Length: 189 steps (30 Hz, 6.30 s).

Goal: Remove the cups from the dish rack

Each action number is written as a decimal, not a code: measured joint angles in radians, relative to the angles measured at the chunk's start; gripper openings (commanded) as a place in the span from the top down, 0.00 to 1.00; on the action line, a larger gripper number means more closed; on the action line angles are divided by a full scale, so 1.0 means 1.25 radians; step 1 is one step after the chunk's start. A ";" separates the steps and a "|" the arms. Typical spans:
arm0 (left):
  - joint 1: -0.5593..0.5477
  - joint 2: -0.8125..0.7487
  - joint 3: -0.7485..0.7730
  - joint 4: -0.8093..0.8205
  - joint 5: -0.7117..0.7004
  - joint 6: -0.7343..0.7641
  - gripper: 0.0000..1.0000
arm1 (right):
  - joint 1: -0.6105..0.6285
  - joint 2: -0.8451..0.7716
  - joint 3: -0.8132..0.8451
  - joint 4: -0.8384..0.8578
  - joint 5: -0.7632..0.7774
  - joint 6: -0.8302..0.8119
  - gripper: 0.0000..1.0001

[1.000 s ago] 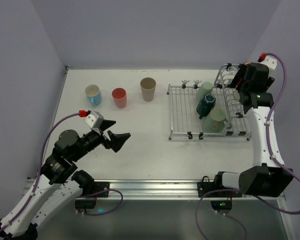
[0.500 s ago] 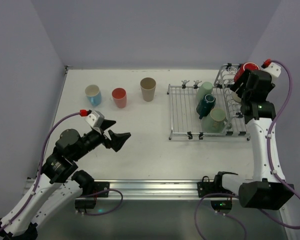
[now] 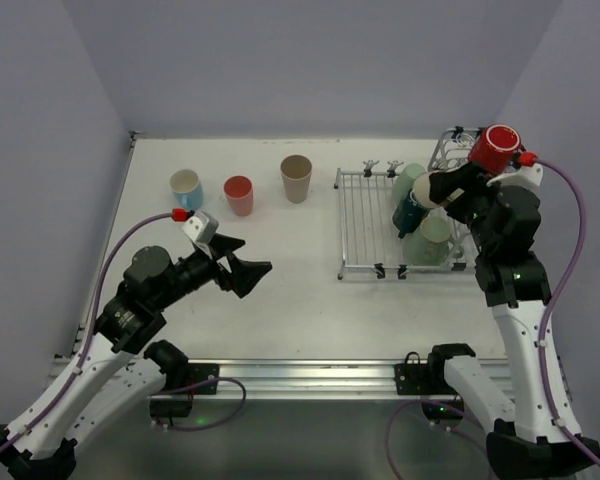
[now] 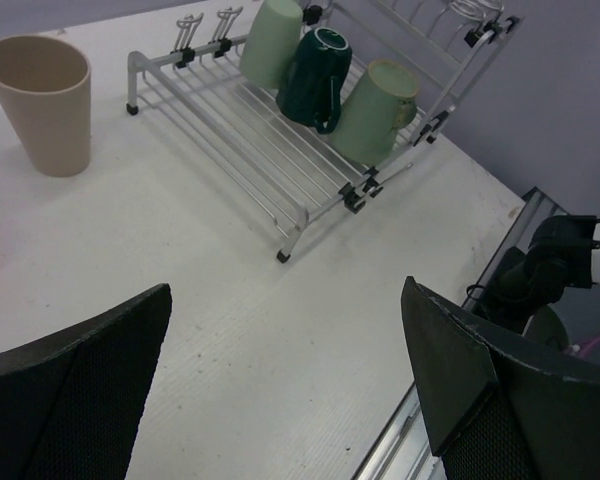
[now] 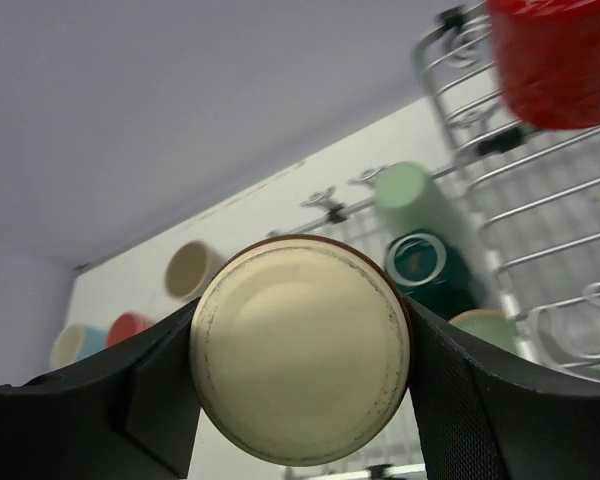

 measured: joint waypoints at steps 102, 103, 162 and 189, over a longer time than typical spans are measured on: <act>0.528 0.830 0.356 -0.260 -0.386 -0.016 0.22 | 0.457 -0.074 -0.464 0.404 -0.322 0.124 0.04; 0.528 0.816 0.359 -0.260 -0.386 -0.017 0.17 | 0.457 -0.079 -0.469 0.408 -0.322 0.124 0.05; -0.068 0.036 -0.030 -0.002 0.132 0.064 0.00 | -0.091 0.489 0.408 -0.091 0.300 -0.211 0.01; -0.080 0.083 -0.024 -0.011 0.123 0.067 0.00 | -0.136 0.616 0.476 -0.121 0.254 -0.222 0.01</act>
